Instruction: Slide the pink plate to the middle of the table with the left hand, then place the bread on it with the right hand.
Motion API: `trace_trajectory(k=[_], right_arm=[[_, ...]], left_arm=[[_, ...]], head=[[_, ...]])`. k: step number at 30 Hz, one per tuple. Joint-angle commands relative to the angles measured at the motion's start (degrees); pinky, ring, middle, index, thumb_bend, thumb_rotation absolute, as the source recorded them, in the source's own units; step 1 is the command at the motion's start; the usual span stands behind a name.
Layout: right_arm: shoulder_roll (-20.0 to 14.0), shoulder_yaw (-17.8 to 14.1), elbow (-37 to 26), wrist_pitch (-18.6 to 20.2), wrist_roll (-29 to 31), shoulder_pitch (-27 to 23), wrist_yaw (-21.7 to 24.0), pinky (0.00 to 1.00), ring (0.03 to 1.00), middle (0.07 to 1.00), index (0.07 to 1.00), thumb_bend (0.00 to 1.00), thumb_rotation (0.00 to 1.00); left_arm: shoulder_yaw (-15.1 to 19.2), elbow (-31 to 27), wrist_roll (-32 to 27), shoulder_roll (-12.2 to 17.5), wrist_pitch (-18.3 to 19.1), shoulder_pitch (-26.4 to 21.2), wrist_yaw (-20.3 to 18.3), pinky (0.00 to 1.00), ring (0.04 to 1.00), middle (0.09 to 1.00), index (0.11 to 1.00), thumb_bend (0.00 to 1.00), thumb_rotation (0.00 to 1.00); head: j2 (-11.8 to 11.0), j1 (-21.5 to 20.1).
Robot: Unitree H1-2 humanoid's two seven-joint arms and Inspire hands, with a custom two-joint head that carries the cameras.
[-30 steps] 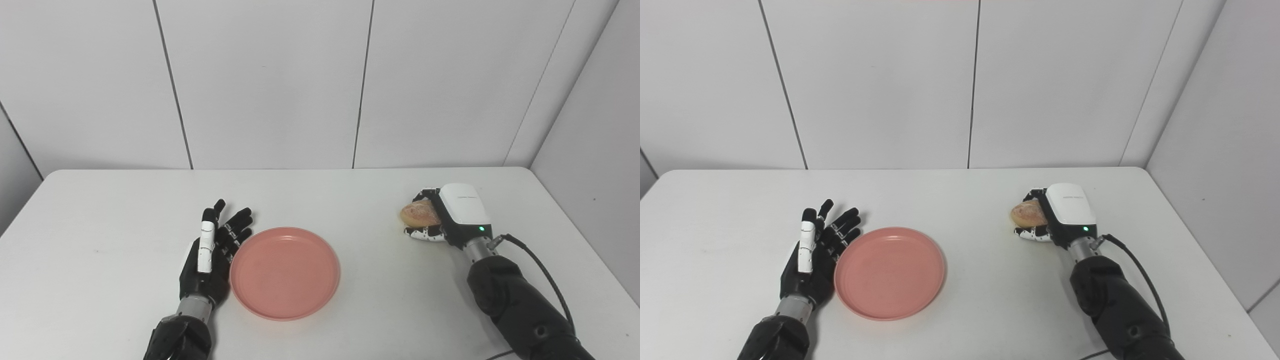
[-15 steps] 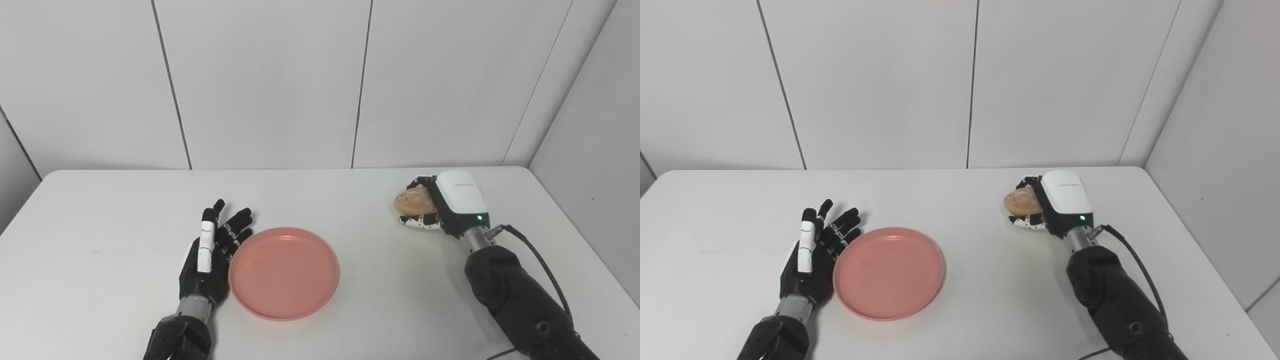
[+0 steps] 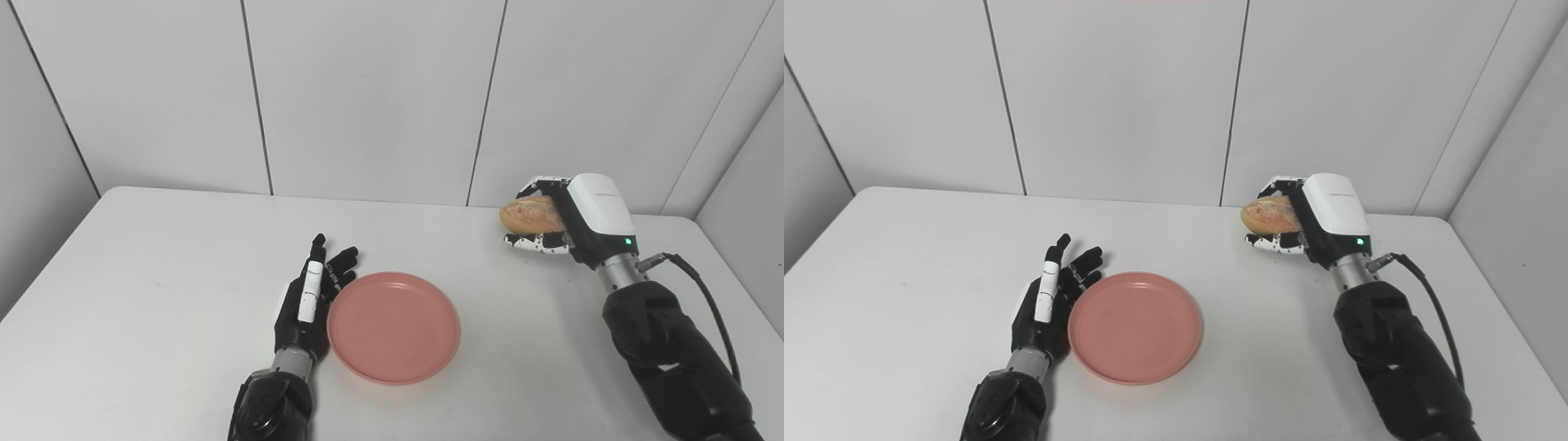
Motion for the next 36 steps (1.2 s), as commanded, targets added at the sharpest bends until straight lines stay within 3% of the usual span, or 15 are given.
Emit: trace_trajectory(k=[1,5,11,15,26,36], right_arm=[[0.7,-1.1,-3.8,2.5,1.4,-1.9,2.0,0.12,0.168,0.256,0.474,0.51,0.15],[2.5,-1.3,-8.9,4.4,3.0,-1.5,5.9,0.12,0.167,0.255,0.474,0.51,0.15],[4.9,-0.4,-15.0,4.3,4.0,-0.6,9.2,0.13,0.183,0.279,0.478,0.51,0.16],[6.8,0.5,-17.9,4.8,3.7,-0.3,11.3,0.13,0.182,0.273,0.478,0.51,0.16],[12.0,3.3,-20.9,8.7,1.4,-0.2,17.7,0.13,0.189,0.278,0.475,0.51,0.17],[14.1,6.0,-19.9,8.1,0.4,0.3,19.2,0.13,0.189,0.273,0.474,0.51,0.16]], left_arm=[[0.0,1.6,0.5,-0.8,1.2,1.4,1.2,0.92,0.866,0.79,1.0,0.9,0.75],[0.2,1.7,0.4,-1.3,0.7,1.5,1.6,0.93,0.878,0.802,1.0,0.91,0.74],[0.3,2.5,0.3,-1.7,-0.8,1.5,1.6,0.95,0.941,0.941,1.0,0.91,0.75],[0.4,2.6,0.3,-1.9,-1.1,1.4,2.0,0.98,0.968,0.971,1.0,0.91,0.76],[0.6,1.9,0.1,-1.5,-0.1,1.7,2.1,0.99,0.973,0.953,1.0,0.92,0.76],[0.3,1.6,0.3,-1.4,0.3,1.8,1.9,0.98,0.965,0.936,1.0,0.93,0.74]], head=[[0.1,0.8],[0.4,1.6],[0.8,2.2],[1.0,2.4],[1.1,1.4],[1.4,0.4]])
